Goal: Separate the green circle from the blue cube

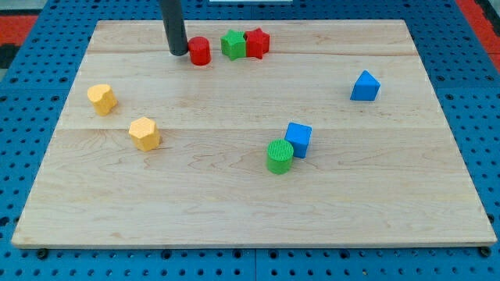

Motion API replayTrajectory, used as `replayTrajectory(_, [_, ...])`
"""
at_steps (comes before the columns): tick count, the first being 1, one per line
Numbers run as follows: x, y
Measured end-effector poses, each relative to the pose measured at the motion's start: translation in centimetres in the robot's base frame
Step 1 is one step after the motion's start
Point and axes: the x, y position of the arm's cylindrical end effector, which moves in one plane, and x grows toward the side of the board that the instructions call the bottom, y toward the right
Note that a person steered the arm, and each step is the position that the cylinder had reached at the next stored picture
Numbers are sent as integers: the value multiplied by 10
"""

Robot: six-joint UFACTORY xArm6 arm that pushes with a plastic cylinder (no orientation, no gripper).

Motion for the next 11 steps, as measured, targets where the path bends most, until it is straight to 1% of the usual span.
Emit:
replayTrajectory(1, [5,40])
replayTrajectory(2, [15,41])
replayTrajectory(3, [83,63])
replayTrajectory(4, [165,82])
replayTrajectory(5, [239,57])
replayTrajectory(6, [315,109])
replayTrajectory(7, [320,178])
replayTrajectory(8, [300,192])
replayTrajectory(9, [277,173])
replayTrajectory(10, [261,173])
replayTrajectory(11, [235,162])
